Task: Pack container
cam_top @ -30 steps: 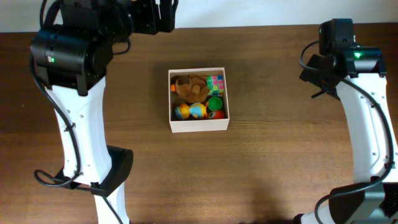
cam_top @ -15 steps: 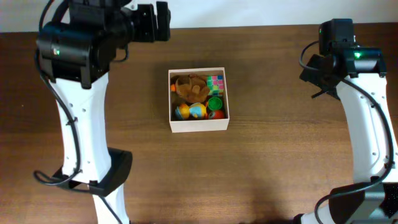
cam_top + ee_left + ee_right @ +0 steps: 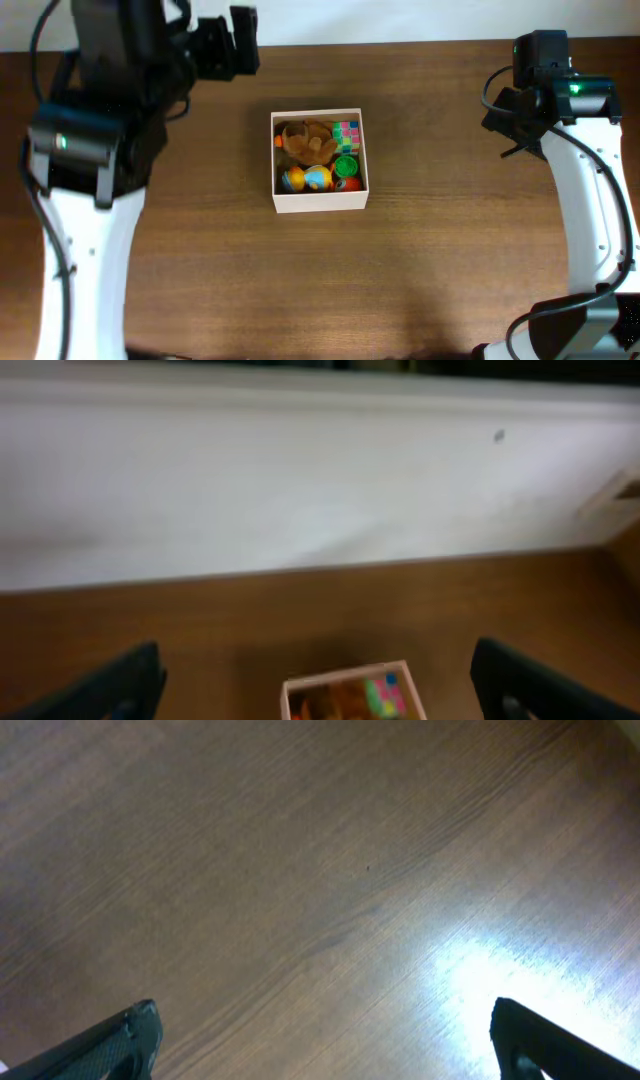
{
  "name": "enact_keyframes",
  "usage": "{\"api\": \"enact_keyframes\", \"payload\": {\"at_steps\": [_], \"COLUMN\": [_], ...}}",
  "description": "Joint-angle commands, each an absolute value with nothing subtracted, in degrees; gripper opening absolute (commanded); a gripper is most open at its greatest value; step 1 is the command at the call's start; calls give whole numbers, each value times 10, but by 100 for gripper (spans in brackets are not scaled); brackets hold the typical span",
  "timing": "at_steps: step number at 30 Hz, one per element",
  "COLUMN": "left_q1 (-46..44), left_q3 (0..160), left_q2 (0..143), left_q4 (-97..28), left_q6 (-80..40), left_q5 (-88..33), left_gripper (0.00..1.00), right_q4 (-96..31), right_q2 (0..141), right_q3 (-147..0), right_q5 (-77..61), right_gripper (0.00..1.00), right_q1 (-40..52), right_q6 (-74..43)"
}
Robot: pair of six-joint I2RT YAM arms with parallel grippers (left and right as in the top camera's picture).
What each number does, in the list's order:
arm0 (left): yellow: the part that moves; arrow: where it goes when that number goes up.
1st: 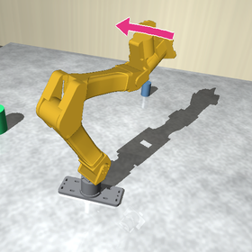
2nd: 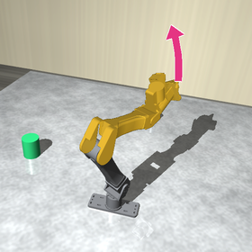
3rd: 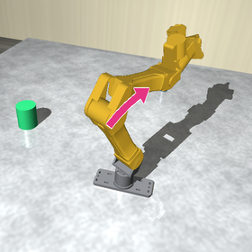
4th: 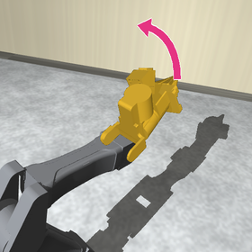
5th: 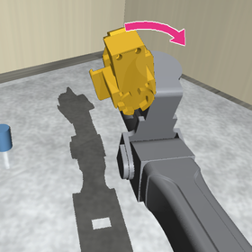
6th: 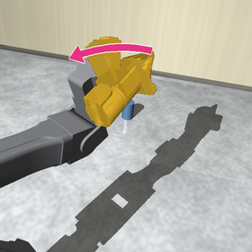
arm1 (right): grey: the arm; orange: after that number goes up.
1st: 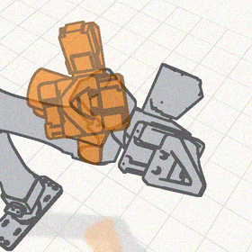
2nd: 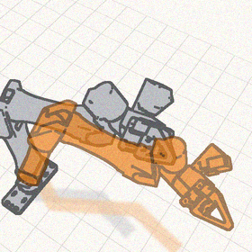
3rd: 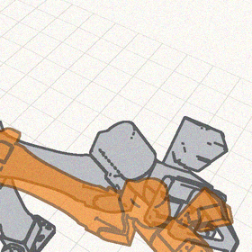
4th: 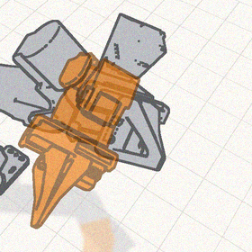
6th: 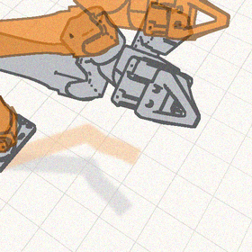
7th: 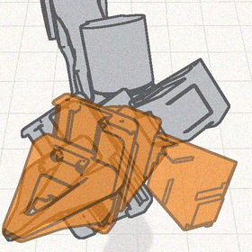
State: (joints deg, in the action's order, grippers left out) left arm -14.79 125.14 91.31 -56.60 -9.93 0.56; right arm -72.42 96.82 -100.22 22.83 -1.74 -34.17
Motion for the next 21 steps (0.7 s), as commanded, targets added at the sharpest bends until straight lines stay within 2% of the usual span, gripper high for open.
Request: {"api": "enact_keyframes", "payload": {"at_steps": [1, 21], "left_q1": [-134, -80], "left_q3": [1121, 439], "left_q2": [840, 441], "left_q4": [-510, -32], "left_q6": [-94, -94], "left_q5": [24, 25], "left_gripper": [99, 99], "right_q4": [-724, -724], "right_q2": [972, 972], "right_q3": [-1003, -1003], "right_q5": [229, 229], "right_gripper": [99, 99], "right_q1": [-20, -20], "right_q6": [-339, -339]}}
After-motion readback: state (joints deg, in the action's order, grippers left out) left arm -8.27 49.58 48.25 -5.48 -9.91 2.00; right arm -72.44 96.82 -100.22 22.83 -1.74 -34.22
